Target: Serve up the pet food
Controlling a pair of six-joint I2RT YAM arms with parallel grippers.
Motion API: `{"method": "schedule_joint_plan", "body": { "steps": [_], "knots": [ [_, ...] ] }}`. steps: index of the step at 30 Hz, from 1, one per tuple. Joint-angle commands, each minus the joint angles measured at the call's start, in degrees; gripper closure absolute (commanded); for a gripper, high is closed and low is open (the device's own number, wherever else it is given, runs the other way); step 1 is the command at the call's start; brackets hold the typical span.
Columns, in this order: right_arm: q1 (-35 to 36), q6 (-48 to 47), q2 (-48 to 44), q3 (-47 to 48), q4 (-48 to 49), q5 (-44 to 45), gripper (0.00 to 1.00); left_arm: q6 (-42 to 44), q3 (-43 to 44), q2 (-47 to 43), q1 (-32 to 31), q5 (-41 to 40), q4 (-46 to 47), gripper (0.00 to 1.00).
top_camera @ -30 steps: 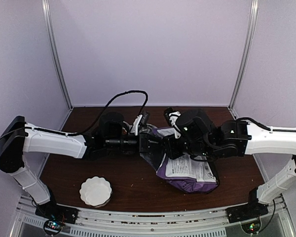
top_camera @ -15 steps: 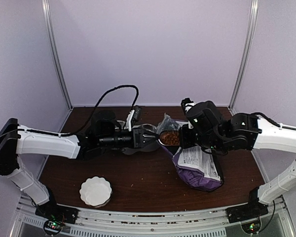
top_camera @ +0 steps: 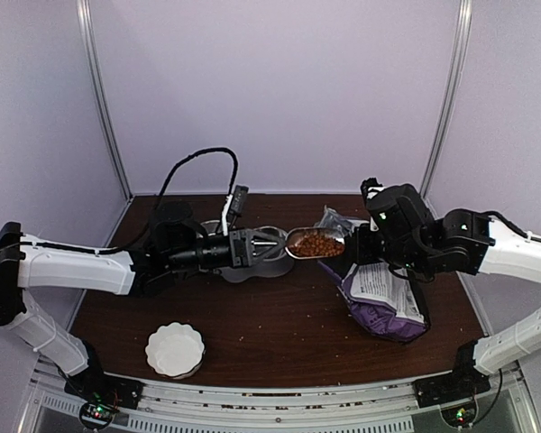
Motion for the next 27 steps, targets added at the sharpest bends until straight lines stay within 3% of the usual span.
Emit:
{"method": "schedule_joint_plan", "body": {
  "steps": [1, 14, 17, 27],
  "knots": [
    [-0.3, 0.7, -1.2, -0.5, 0.3, 0.7, 1.0, -2.8, 1.1, -0.1, 0.5, 1.9, 5.4, 1.0],
    [-0.6, 1.1, -1.7, -0.7, 1.0, 0.6, 1.0, -14.6, 2.2, -1.3, 3.9, 3.4, -0.2, 1.0],
    [-0.8, 1.0, -1.9, -0.8, 1.0, 0.7, 1.0, -17.5, 1.2, -2.0, 5.2, 4.5, 3.0, 1.0],
    [-1.1, 1.3, -2.4, -1.2, 0.8, 0.7, 1.0, -17.7, 0.4, -4.1, 7.9, 5.2, 1.1, 1.0]
  ]
}}
